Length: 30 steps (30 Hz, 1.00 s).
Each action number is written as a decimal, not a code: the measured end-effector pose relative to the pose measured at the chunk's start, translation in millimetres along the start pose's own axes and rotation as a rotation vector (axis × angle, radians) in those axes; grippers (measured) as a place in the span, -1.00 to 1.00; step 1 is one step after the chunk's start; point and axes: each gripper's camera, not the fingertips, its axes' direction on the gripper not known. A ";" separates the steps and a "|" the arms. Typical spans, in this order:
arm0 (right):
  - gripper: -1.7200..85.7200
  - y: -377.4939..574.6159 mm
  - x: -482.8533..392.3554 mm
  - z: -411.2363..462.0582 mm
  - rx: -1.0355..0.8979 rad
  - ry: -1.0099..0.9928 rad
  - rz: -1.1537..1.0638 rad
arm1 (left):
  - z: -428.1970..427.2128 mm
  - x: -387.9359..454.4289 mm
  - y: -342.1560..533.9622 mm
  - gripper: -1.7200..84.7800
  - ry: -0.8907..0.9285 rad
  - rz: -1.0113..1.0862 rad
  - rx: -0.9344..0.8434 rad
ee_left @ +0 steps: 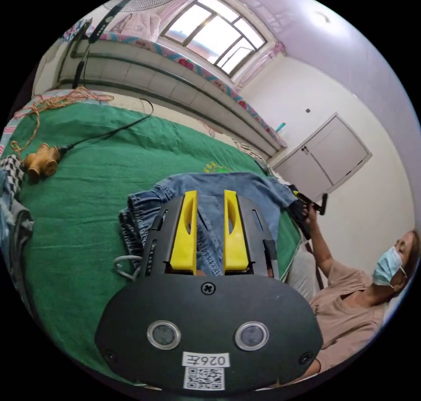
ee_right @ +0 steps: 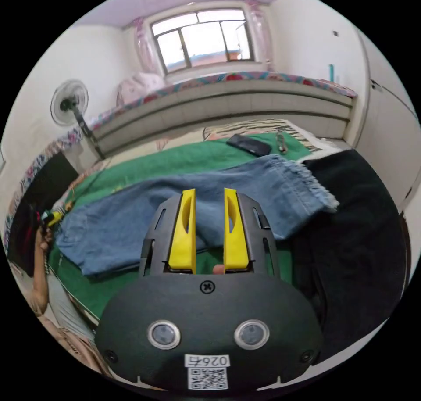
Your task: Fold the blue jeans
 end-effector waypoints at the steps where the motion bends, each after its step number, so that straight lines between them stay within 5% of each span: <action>1: -0.81 -5.8 -8.9 18.7 -0.032 0.024 -0.015 | 9.5 -2.8 0.7 -0.73 -0.015 -0.017 -0.050; 5: -0.73 -30.8 -10.8 63.9 -0.110 0.143 0.012 | 17.4 16.1 3.3 -0.63 -0.231 0.044 -0.058; 8: -0.67 -44.6 -2.2 81.7 -0.146 0.219 0.017 | 27.2 34.4 3.8 -0.43 -0.619 0.122 -0.081; 13: -0.78 -38.6 15.1 115.9 -0.315 0.217 0.009 | 77.3 25.0 3.9 -0.56 -0.795 0.222 -0.343; 14: -0.95 -36.5 16.9 109.5 -0.314 0.213 0.000 | 75.9 26.4 3.9 -0.63 -0.800 0.223 -0.332; 17: -0.98 -30.0 22.3 88.9 -0.287 0.212 -0.015 | 60.7 30.6 10.5 -0.95 -0.605 0.226 -0.226; 25: -0.99 5.4 48.1 -40.0 -0.007 0.049 -0.028 | -12.7 57.7 41.8 -0.98 -0.189 0.328 -0.046; 30: -0.99 58.4 63.0 -137.8 0.160 -0.101 -0.081 | -54.2 74.0 68.0 -0.96 -0.325 0.369 0.039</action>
